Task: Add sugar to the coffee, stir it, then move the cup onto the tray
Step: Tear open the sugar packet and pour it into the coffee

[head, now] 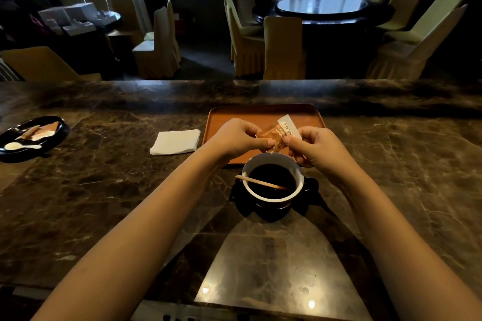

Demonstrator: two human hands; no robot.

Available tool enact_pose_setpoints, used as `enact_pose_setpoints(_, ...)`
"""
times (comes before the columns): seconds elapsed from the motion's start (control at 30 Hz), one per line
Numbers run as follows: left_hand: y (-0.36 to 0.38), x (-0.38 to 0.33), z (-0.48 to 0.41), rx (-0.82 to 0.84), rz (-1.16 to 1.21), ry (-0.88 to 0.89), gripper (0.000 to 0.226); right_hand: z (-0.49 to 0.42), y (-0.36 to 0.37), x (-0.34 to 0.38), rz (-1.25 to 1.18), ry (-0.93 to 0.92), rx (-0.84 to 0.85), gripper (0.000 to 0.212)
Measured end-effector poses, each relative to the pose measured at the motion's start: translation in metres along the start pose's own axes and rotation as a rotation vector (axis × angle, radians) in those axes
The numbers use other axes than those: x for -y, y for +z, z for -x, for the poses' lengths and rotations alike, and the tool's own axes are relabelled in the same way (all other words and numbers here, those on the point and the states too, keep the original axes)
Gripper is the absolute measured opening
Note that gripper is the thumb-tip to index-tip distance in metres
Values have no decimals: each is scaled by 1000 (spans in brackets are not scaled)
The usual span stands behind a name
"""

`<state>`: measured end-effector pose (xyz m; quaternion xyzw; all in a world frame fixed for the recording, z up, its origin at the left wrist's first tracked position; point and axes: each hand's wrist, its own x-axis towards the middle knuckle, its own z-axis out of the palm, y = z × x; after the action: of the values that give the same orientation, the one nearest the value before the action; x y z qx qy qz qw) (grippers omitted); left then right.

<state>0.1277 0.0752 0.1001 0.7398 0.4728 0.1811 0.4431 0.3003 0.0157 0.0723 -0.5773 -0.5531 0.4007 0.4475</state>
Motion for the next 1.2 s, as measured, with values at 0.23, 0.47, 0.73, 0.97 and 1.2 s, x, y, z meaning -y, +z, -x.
enact_pose_setpoints(0.23,0,-1,2,-11,-27,5,9,0,-4,-2,-34,-3,85,10)
enact_pose_setpoints(0.47,1,-2,4,-16,-39,48,8,-4,-6,-1,-5,6,87,7)
enact_pose_setpoints(0.73,1,-2,3,-36,-38,46,7,-4,-4,-2,-16,-8,93,8)
enact_pose_setpoints(0.97,2,-2,5,-40,-55,57,8,-4,-3,-2,2,-8,60,9)
enact_pose_setpoints(1.2,3,1,7,-57,-81,50,10,0,-1,-1,-4,-51,105,12)
